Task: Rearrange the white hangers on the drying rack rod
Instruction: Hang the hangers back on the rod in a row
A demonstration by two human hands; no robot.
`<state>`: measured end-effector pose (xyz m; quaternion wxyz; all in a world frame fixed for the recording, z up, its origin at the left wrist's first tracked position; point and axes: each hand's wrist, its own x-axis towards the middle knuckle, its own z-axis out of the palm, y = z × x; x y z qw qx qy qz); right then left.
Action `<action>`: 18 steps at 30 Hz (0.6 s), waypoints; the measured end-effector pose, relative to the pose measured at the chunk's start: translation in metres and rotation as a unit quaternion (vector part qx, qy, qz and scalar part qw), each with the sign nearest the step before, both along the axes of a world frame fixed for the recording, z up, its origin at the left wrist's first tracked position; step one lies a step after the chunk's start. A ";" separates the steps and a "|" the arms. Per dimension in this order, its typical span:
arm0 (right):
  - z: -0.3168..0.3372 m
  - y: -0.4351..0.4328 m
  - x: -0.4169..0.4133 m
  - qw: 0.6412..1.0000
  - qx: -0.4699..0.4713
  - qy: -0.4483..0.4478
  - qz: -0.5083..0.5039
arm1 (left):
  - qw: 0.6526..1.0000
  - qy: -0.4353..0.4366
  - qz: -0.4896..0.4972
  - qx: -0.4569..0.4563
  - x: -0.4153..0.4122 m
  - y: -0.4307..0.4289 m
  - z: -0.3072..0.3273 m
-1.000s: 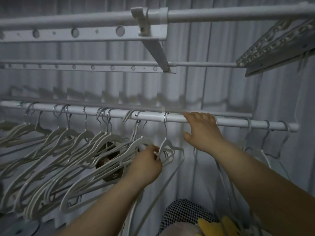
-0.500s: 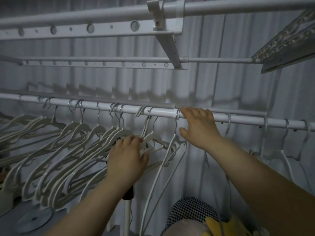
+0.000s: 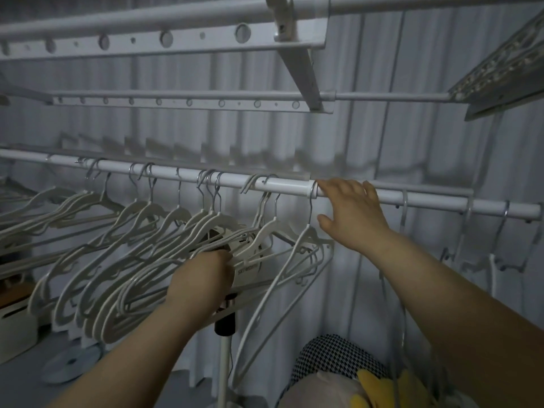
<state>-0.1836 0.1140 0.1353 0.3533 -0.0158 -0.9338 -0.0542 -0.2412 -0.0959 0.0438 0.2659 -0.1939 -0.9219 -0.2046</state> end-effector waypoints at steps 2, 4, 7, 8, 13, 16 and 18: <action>0.000 0.001 0.002 1.000 0.000 -0.001 0.003 | 1.000 -0.004 -0.006 0.002 -0.003 0.007 0.006; 0.001 0.003 0.004 1.000 -0.003 -0.001 0.007 | 1.000 -0.011 -0.012 -0.006 -0.007 0.018 0.012; 0.001 0.006 0.007 1.000 -0.003 0.001 0.018 | 0.999 -0.040 -0.024 -0.016 -0.012 0.032 0.018; 0.001 0.007 0.008 1.000 -0.004 0.002 0.023 | 0.998 -0.053 -0.031 -0.015 -0.013 0.035 0.017; -0.006 0.002 0.013 0.996 0.004 0.044 0.075 | 0.998 -0.056 -0.034 -0.007 -0.005 0.022 -0.005; -0.010 -0.010 0.020 0.995 0.019 0.035 0.090 | 0.999 -0.018 -0.018 -0.037 0.007 -0.002 -0.015; -0.011 -0.019 0.025 0.995 0.016 0.013 0.102 | 0.999 -0.014 -0.020 -0.038 0.017 -0.019 -0.020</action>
